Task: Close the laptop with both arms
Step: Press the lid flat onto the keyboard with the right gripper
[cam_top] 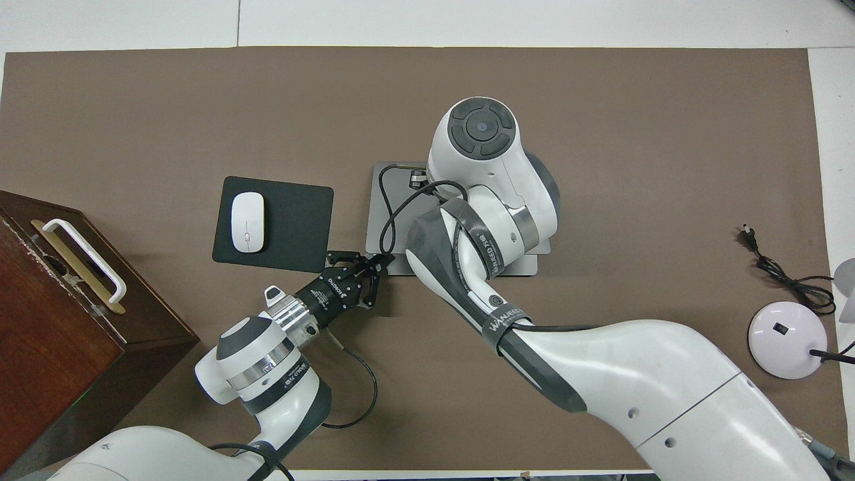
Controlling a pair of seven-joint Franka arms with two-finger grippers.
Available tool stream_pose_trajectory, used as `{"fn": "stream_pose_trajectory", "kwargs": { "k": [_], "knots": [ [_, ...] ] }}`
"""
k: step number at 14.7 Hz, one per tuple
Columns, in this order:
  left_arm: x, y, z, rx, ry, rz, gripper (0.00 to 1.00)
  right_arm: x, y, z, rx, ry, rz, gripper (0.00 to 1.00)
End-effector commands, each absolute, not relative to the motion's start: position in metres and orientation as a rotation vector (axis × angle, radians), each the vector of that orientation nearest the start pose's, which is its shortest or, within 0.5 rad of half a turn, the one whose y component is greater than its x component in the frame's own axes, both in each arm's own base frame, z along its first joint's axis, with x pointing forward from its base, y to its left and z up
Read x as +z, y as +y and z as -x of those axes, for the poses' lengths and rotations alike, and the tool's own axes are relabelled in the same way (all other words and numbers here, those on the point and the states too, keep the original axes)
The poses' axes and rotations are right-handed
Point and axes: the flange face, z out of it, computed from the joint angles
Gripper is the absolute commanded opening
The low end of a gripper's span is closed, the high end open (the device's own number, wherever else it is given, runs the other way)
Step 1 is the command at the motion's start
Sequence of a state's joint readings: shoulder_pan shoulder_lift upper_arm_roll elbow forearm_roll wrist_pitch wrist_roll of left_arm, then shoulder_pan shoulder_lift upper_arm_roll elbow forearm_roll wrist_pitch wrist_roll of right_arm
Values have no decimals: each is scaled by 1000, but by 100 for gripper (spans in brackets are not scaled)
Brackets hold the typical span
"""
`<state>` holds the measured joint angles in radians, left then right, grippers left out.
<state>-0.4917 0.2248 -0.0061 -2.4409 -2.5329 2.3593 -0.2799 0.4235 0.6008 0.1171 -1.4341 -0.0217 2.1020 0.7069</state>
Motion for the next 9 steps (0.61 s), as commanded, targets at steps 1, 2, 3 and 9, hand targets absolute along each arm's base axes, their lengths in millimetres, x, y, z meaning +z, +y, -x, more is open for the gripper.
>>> {"fn": "stream_pose_trajectory", "kwargs": {
  "k": [1,2,3,9],
  "knots": [
    [132,-200,-392,-524,1985,-917,0,338,353,-621,-33,322,3030,0],
    [131,-199,-391,-525,1988,-918,0,336,352,-621,-32,326,3028,0],
    [131,-199,-390,-525,1989,-916,0,337,352,-621,-32,323,3029,0],
    [130,-191,-388,-518,2003,-905,0,334,349,-621,-11,344,3015,0]
  ]
}}
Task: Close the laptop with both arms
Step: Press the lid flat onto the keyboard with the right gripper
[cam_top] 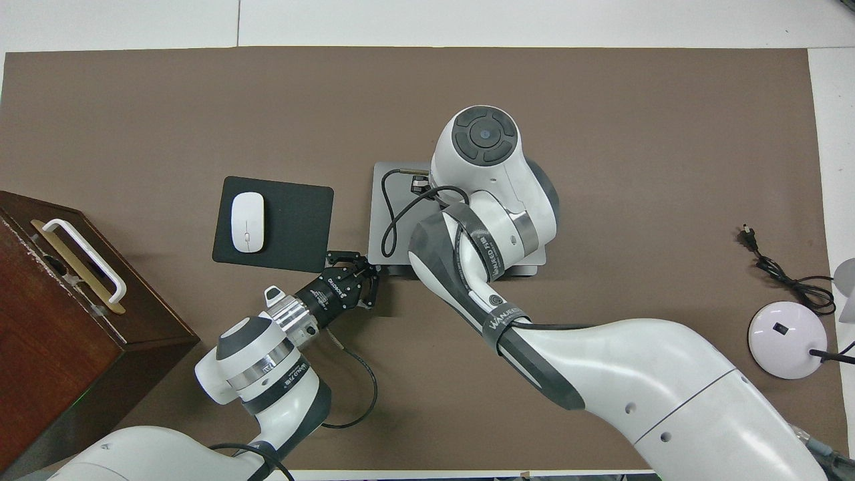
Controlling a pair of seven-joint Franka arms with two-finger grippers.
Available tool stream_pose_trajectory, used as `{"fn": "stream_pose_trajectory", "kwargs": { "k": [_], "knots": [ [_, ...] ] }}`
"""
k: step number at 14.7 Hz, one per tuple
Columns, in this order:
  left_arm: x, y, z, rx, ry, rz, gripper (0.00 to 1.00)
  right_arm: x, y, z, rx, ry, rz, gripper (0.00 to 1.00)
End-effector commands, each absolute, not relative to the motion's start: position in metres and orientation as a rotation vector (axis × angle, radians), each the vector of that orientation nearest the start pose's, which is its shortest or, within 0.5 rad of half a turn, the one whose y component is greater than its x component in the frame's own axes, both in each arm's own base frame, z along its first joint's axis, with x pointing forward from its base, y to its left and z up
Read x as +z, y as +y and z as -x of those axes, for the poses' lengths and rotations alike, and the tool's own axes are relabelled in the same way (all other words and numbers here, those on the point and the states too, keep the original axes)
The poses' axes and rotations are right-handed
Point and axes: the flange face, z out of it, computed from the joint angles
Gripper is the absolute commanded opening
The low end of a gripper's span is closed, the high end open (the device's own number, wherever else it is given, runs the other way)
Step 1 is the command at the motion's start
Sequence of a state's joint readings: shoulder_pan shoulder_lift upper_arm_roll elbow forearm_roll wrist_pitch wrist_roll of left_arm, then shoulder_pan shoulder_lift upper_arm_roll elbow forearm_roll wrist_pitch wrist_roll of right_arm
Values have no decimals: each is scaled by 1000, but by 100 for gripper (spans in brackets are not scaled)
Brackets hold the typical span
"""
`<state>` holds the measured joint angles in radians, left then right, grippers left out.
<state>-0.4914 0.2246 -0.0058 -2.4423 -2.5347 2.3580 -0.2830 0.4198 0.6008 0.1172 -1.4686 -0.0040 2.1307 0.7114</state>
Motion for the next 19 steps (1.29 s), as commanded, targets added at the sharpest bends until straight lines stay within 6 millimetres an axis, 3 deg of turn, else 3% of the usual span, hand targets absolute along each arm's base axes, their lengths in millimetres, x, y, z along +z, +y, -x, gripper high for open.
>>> {"fn": "stream_pose_trajectory", "kwargs": {
  "k": [1,14,19],
  "knots": [
    [130,-190,-388,-516,2005,-902,0,331,350,-621,-7,346,3015,0],
    [130,-189,-388,-515,2008,-900,0,316,348,-616,-3,352,3010,0],
    [130,-189,-388,-515,2009,-900,0,339,349,-622,-39,348,3005,0]
  ]
}}
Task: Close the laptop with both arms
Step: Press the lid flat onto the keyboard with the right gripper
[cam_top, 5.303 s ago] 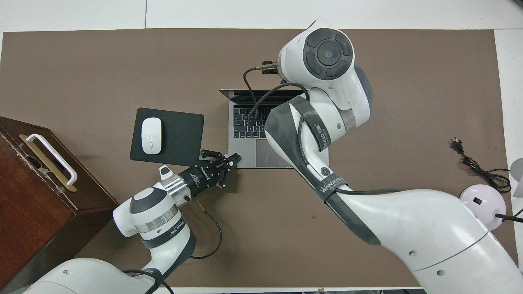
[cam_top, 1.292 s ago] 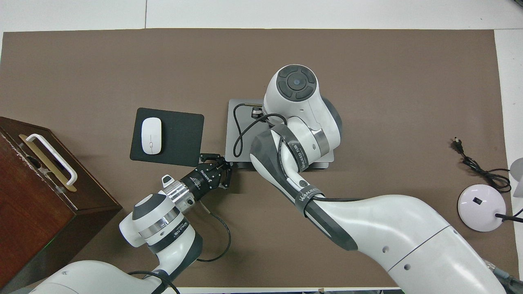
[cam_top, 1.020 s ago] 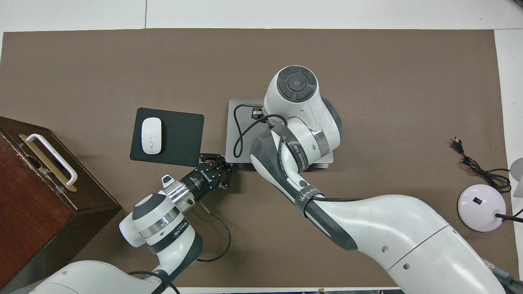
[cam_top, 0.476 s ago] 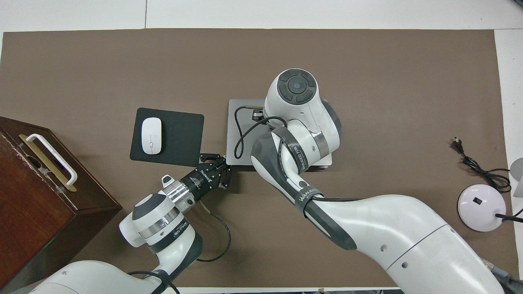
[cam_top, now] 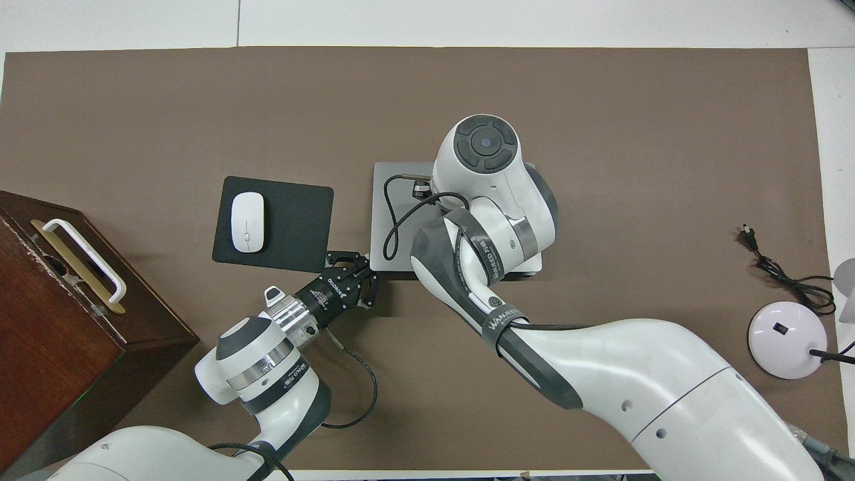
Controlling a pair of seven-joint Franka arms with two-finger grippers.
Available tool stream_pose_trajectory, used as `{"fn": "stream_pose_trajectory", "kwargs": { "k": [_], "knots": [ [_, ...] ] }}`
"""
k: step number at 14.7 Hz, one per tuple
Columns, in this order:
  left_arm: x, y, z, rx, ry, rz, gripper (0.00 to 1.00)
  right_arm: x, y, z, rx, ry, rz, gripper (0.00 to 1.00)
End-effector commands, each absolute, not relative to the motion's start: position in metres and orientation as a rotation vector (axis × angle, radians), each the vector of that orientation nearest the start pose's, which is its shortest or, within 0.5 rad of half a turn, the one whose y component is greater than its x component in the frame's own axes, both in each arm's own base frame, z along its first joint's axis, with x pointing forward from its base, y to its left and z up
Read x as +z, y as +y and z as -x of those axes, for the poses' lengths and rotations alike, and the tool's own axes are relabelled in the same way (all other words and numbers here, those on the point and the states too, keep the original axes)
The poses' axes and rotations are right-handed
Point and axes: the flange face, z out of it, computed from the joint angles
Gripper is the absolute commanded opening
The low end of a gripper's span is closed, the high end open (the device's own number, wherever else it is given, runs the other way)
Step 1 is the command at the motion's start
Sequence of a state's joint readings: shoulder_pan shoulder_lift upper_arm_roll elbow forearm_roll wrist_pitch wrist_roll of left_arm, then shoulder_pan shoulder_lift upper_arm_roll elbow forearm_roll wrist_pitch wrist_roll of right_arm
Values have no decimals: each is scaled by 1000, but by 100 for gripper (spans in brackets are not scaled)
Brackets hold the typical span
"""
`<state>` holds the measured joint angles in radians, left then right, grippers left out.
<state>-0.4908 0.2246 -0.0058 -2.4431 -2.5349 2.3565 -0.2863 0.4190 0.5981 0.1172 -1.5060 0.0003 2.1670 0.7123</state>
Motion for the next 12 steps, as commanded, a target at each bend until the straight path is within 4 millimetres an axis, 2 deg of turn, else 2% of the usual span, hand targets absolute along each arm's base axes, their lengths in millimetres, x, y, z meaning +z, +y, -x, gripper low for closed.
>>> {"fn": "stream_pose_trajectory", "kwargs": {
  "k": [1,4,7,10,12],
  "knots": [
    [130,-189,-388,-515,2009,-900,0,350,349,-622,-58,341,3001,0],
    [130,-189,-388,-514,2011,-901,0,391,345,-618,-105,310,2999,0],
    [130,-187,-388,-511,2012,-898,0,424,342,-614,-151,306,2986,0],
    [140,-180,-391,-475,2038,-892,0,449,335,-614,-200,269,2977,0],
    [146,-180,-393,-471,2034,-891,0,462,324,-617,-228,244,2972,0]
  ]
}}
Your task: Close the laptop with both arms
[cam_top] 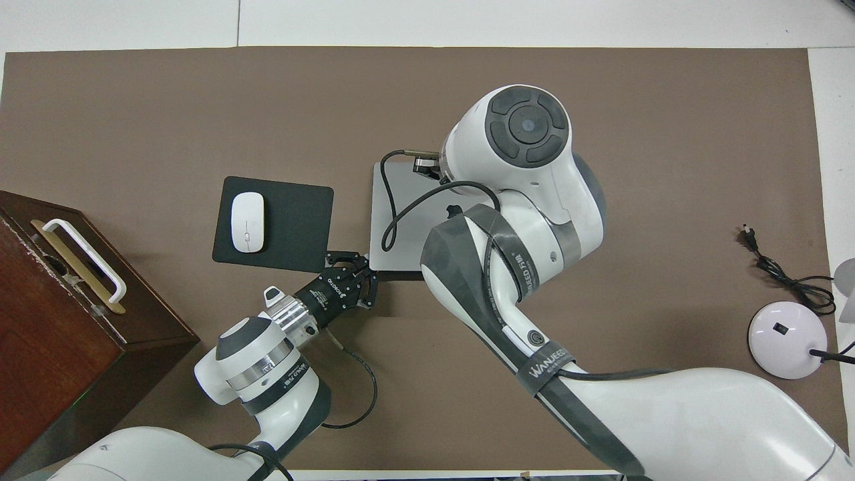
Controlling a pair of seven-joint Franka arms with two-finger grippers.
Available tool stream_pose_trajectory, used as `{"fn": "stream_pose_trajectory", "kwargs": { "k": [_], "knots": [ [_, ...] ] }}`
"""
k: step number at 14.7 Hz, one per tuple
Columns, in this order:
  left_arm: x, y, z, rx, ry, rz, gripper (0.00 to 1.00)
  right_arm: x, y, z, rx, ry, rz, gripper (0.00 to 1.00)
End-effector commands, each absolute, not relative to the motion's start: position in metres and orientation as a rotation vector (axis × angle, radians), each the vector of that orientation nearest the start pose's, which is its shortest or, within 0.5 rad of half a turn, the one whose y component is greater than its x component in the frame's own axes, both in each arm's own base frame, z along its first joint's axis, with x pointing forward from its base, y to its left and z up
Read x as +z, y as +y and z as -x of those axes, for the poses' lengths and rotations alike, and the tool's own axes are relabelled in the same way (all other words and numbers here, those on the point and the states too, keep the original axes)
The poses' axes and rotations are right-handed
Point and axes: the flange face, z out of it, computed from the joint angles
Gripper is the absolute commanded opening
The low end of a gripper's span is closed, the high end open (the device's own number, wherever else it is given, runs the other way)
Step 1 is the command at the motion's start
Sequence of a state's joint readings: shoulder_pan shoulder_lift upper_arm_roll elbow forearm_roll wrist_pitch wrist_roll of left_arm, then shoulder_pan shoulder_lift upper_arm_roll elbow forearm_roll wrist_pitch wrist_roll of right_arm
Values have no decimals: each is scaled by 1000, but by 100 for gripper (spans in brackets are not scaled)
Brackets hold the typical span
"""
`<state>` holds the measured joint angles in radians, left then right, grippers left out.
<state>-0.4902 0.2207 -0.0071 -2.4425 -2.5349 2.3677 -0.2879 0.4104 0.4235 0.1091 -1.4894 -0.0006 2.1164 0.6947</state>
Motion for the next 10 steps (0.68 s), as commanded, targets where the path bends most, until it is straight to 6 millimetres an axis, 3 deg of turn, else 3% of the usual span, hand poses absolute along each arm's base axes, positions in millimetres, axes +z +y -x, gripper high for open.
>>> {"fn": "stream_pose_trajectory", "kwargs": {
  "k": [1,6,10],
  "knots": [
    [147,-180,-393,-470,2032,-890,0,468,320,-618,-237,223,2973,0],
    [150,-173,-394,-475,2021,-860,0,514,270,-632,-340,27,3014,0],
    [152,-173,-388,-498,1995,-853,0,553,225,-631,-393,-135,3055,0]
  ]
}}
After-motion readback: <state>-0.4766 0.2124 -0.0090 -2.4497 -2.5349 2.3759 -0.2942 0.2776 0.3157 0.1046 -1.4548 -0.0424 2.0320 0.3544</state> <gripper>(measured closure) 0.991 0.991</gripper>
